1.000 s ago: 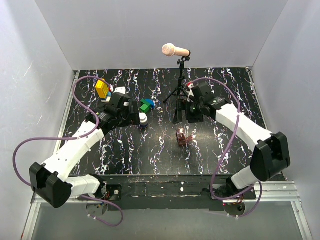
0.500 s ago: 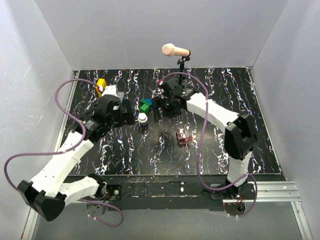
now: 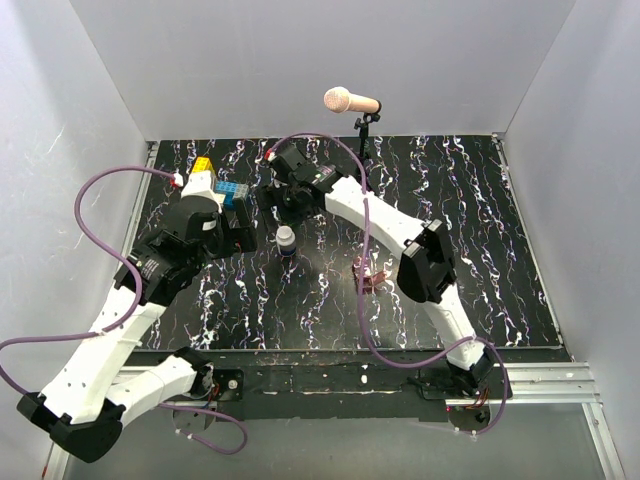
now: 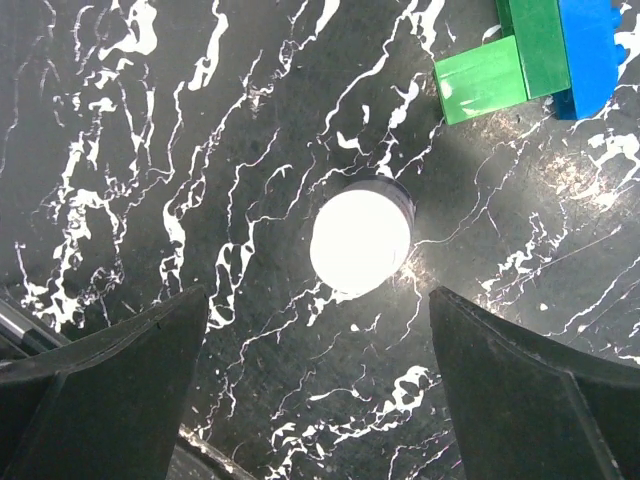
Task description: Sort the pills into containers
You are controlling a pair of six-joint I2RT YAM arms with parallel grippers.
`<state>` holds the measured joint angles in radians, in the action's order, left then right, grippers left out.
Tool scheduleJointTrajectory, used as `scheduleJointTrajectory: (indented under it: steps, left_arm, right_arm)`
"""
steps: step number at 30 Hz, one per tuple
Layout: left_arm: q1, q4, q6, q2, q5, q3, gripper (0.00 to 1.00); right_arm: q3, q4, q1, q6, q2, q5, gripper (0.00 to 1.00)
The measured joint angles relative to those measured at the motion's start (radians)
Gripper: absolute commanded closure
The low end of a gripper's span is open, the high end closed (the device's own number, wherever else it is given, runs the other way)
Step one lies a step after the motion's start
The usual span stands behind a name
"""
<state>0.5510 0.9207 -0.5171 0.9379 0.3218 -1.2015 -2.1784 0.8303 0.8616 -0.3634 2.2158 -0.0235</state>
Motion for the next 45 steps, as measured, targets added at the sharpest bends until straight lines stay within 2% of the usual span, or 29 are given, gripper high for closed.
scheduleJointTrajectory:
  steps: [6,16,19,23,27,38,45]
  left_arm:
    - [0.000,0.014,0.000,-0.012,0.000,0.000,0.02]
    - [0.000,0.017,-0.002,-0.035,0.000,0.006,0.02]
    - [0.000,0.023,-0.004,-0.040,-0.001,0.018,0.02]
    - [0.000,0.025,-0.008,-0.043,-0.006,0.021,0.02]
    - [0.000,0.028,-0.015,-0.044,-0.011,0.033,0.02]
    - [0.000,0.030,-0.006,-0.041,-0.024,0.044,0.02]
    - [0.000,0.026,0.036,-0.020,-0.057,0.044,0.02]
  right_arm:
    - [-0.072,0.045,0.002,-0.002,0.092,0.028,0.07]
    - [-0.073,0.061,0.004,-0.025,0.158,0.040,0.30]
    - [-0.073,0.061,0.004,-0.031,0.168,0.039,0.41]
    - [-0.076,0.058,0.005,-0.033,0.168,0.040,0.69]
    - [-0.095,0.039,0.003,-0.042,0.163,0.040,0.83]
    - [-0.006,0.030,0.005,-0.025,0.115,0.013,0.97]
    - [0.093,0.035,0.005,-0.015,-0.007,0.008,0.99]
